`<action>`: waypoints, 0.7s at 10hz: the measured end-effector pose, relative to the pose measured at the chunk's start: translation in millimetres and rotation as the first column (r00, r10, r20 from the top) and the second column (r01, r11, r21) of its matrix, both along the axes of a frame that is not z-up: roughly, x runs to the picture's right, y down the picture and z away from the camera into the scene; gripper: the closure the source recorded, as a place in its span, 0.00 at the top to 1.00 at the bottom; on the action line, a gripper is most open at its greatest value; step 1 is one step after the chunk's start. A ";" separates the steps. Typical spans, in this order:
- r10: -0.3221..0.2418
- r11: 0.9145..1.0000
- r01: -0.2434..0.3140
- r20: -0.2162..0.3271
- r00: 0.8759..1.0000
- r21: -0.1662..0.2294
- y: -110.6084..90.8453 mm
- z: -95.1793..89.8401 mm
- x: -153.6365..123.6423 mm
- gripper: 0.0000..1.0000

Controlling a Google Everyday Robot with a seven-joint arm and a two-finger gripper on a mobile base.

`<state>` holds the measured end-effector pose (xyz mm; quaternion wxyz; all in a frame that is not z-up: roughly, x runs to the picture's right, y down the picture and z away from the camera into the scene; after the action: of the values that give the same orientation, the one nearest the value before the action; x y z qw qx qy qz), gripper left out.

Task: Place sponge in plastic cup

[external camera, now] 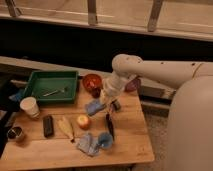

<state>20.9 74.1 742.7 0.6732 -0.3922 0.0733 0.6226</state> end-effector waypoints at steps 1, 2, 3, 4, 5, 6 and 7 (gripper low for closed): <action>0.017 1.000 -0.017 -0.013 1.000 -0.012 7.9 -5.9 11.0 0.00; 0.038 0.999 -0.039 -0.028 0.999 -0.023 15.6 -11.6 22.2 0.00; 0.048 0.998 -0.049 -0.037 0.998 -0.027 18.2 -13.4 28.4 0.00; 0.046 0.999 -0.047 -0.033 0.998 -0.027 17.9 -13.3 25.4 0.00; 0.045 0.999 -0.046 -0.030 0.999 -0.027 18.0 -13.5 23.7 0.00; 0.047 0.998 -0.048 -0.033 0.998 -0.026 17.8 -13.5 25.7 0.00; 0.048 0.998 -0.049 -0.035 0.998 -0.026 17.7 -13.3 26.5 0.00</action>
<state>47.3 91.9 729.4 0.6512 -0.3923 0.0837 0.6442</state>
